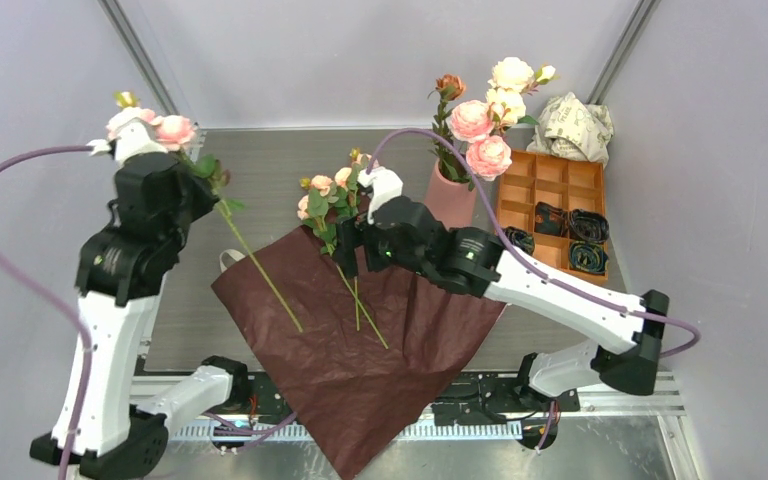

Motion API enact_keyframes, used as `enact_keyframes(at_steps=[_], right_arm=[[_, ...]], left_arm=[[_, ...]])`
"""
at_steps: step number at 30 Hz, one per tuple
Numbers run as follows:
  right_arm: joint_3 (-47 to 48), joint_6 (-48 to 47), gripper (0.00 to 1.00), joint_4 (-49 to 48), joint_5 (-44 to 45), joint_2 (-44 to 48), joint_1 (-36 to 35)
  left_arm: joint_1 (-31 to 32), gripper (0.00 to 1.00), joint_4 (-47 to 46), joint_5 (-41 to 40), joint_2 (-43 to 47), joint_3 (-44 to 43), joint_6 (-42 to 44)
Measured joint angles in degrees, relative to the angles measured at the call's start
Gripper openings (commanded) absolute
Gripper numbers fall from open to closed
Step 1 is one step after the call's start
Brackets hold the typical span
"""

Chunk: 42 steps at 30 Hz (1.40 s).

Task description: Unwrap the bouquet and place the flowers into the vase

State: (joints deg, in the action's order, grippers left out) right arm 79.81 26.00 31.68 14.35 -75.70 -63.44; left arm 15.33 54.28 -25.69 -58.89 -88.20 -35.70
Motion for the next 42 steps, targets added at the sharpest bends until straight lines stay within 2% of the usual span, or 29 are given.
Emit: enact_keyframes(at_steps=[5,10,18,23,27,31,36,39,42], right_arm=[[1.4,0.0,0.86,1.6,1.2,-5.0,-0.4],[1.4,0.1,0.89,3.2,4.0,-5.8,-1.9],[0.3,1.4,0.87,4.5,8.1,-6.0,-2.7],[-5.7,4.4,0.86,4.5,9.7,-8.9,-3.5],[-12.9,7.5,0.87,5.9,14.4,-9.2,-7.8],[-18.1,11.1,0.87,7.9,20.7,-1.8,-12.0],[-18.8,14.3,0.87,11.0,31.1,17.0,-12.5],[-16.9,14.7,0.87,13.4,36.4,26.5,-12.5],[-13.7,13.1,0.87,15.0,41.0,33.1,-12.6]], left_arm=[[0.0,0.0,2.2,-1.5,5.5,-4.1,2.2],[0.0,0.0,0.3,1.7,10.0,-4.5,5.2],[0.0,0.0,-12.6,17.7,9.5,-5.8,6.6],[0.0,0.0,-24.4,28.5,4.6,-9.4,4.9],[0.0,0.0,-32.2,34.1,-1.0,-12.4,2.6],[0.0,0.0,-37.4,37.7,-6.4,-14.9,0.2],[1.6,0.0,-38.8,39.3,-11.9,-18.3,-0.3],[4.0,0.0,-39.2,39.4,-13.8,-20.6,0.1],[9.6,0.0,-40.3,38.3,-16.0,-23.4,2.1]])
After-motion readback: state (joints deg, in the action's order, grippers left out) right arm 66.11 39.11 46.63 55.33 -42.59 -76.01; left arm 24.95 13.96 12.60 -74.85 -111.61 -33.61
